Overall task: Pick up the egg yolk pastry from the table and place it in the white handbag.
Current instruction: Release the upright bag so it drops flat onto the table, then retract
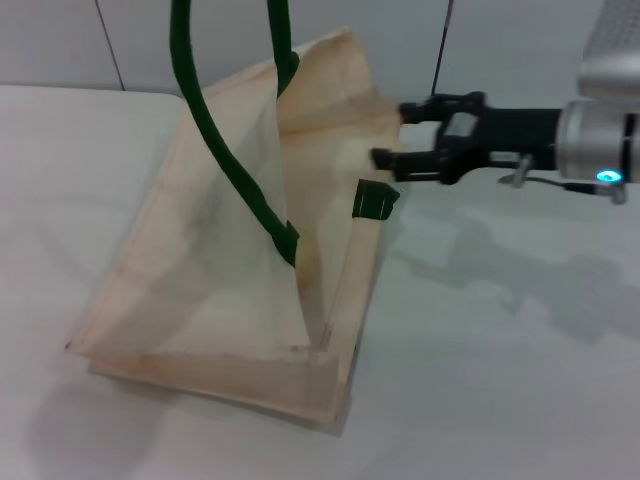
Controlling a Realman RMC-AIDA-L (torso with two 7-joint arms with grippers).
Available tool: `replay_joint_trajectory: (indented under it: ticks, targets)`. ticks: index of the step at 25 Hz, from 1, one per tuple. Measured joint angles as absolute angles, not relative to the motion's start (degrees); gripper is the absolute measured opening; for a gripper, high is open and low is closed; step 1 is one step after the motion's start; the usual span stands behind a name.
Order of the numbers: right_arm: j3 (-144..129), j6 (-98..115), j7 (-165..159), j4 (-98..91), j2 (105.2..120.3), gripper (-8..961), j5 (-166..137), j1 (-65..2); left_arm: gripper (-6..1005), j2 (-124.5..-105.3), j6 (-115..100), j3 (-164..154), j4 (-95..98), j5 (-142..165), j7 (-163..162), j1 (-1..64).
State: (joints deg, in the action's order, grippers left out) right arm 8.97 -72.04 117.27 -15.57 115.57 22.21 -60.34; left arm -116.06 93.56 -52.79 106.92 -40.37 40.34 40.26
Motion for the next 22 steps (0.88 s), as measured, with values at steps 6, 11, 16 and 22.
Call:
replay_joint_trajectory:
  ticks: [6, 11, 16, 22]
  targets:
    - [9.0, -70.3, 114.8, -23.8, 115.58, 793, 22.3, -58.1, 178, -116.14, 93.5, -52.4, 106.8, -39.9, 40.3, 40.2]
    - [9.1, -69.8, 112.5, -30.0, 115.57, 791, 27.0, -55.7, 185, -116.28, 93.1, -51.9, 106.8, -39.9, 40.9, 39.3]
    - [8.4, -70.1, 112.3, -33.1, 115.51, 790, 34.1, -53.0, 193, -116.31, 92.4, -50.6, 105.5, -40.4, 41.7, 38.8]
    - [8.4, -70.1, 112.3, -33.4, 115.49, 790, 34.9, -52.6, 202, -116.4, 91.3, -49.2, 104.0, -41.0, 42.4, 38.8]
